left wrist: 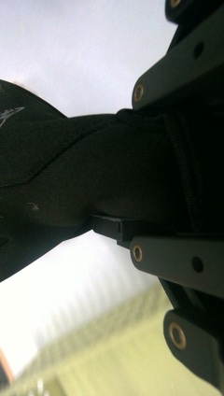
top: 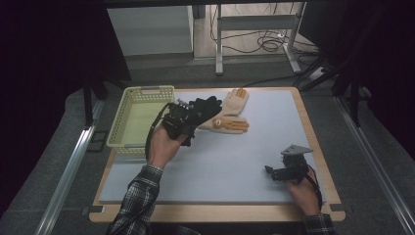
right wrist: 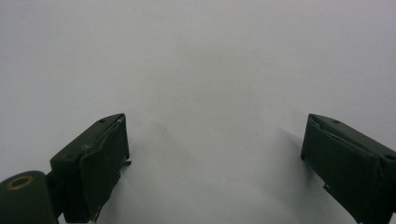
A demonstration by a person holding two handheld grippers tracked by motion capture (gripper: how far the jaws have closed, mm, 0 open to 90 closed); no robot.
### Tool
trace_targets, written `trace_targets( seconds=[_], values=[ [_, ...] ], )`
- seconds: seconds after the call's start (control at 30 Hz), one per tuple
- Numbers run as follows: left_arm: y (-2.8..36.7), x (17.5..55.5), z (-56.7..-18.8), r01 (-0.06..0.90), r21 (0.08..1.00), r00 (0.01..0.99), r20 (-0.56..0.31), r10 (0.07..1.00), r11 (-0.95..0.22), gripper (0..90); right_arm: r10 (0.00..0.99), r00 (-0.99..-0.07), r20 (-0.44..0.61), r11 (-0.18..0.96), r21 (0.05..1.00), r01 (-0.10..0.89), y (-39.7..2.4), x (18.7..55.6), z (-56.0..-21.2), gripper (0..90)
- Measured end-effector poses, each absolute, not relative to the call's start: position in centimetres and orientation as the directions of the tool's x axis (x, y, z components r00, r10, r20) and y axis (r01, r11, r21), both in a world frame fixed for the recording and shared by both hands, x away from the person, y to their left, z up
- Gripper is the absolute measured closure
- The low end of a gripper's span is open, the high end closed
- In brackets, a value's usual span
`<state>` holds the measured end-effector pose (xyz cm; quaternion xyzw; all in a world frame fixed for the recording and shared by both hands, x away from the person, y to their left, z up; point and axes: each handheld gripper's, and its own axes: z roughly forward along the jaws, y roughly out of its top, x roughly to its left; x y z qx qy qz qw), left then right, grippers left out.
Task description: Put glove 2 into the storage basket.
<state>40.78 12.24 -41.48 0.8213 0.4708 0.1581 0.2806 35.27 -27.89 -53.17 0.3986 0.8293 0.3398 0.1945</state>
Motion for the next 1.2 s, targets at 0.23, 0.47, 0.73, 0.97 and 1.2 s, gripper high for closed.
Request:
trace_targets(
  seconds=[0.23, 0.47, 0.73, 0.97, 1.2],
  values=[
    [15.5, 41.3, -40.6, 0.709, 0.617, 0.429, 0.004, 0.903, -0.340, 62.9, 0.793, -0.607, -0.052, 0.451, 0.719, 0.529, -27.9, 35.3, -53.2, 7.3],
    [20.4, 41.6, -40.3, 0.740, 0.631, 0.311, -0.010, 0.950, -0.235, 62.5, 0.793, -0.607, -0.052, 0.451, 0.719, 0.528, -27.9, 35.3, -53.2, 7.3],
    [25.5, 41.9, -40.6, 0.770, 0.624, 0.177, -0.003, 0.984, -0.136, 61.9, 0.793, -0.607, -0.052, 0.452, 0.719, 0.528, -27.9, 35.3, -53.2, 7.4],
    [28.5, 42.2, -41.8, 0.787, 0.612, 0.105, -0.004, 0.994, -0.080, 61.3, 0.794, -0.606, -0.052, 0.451, 0.719, 0.529, -27.9, 35.3, -53.2, 7.3],
    [30.4, 43.4, -43.7, 0.800, 0.599, 0.046, -0.018, 0.999, -0.027, 60.9, 0.794, -0.606, -0.052, 0.451, 0.719, 0.529, -27.9, 35.3, -53.2, 7.3]
  ],
)
